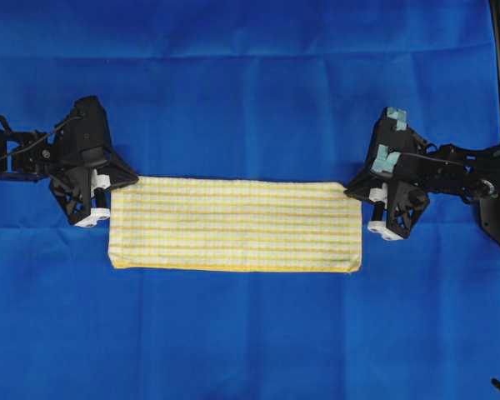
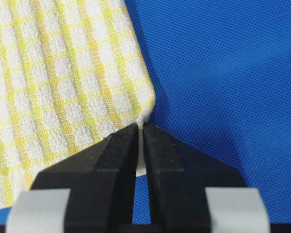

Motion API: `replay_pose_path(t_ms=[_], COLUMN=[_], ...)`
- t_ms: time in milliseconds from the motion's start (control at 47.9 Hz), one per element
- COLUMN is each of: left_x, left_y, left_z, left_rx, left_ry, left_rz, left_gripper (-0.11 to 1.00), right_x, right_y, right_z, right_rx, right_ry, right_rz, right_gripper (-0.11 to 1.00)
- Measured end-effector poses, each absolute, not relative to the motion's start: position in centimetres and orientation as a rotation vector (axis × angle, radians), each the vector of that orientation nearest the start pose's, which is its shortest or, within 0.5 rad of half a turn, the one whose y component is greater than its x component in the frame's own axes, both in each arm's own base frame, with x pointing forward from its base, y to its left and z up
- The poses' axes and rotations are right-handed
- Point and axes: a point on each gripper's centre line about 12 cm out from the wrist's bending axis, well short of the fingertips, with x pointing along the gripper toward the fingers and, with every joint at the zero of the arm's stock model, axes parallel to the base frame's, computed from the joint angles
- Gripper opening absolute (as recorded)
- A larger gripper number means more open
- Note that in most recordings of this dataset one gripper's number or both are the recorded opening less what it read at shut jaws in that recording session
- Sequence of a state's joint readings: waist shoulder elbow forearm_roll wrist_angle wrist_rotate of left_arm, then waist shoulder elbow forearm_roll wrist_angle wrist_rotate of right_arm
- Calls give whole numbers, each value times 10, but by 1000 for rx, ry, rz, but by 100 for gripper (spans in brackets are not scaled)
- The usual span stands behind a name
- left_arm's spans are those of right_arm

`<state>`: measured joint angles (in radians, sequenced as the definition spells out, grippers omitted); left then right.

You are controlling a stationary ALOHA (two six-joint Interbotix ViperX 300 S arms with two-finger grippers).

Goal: Fold the yellow towel.
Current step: 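Grasp both short ends of the folded strip with both grippers, then lift the strip and swing it to lie vertically, right gripper leading upward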

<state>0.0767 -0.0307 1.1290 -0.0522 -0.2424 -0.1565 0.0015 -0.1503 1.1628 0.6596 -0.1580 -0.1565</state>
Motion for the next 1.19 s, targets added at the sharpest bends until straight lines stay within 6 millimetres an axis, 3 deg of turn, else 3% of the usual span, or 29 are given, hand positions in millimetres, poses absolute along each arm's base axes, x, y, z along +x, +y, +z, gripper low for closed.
replay_pose_path(t_ms=[355,606,857,982,1191], left_x=[265,268,252,243,237], left_y=[21,20,19,18,17], left_z=[82,134,190,200,204], left_rx=[-216,-211,-214,-217,-218], left_ry=[892,808,668,621,601], left_rz=[166,148,132,129,128], left_gripper=[1,1,1,1,1], right_x=[248,244,234,232,232], right_y=[-15,-21,-23,-24,-28], right_z=[107,144,182,194,193], right_rx=[438,460,450,448,452], right_ry=[764,634,530,484,481], right_rz=[-304,-280,-226,-218,-237], right_gripper=[3,3,3,3,3])
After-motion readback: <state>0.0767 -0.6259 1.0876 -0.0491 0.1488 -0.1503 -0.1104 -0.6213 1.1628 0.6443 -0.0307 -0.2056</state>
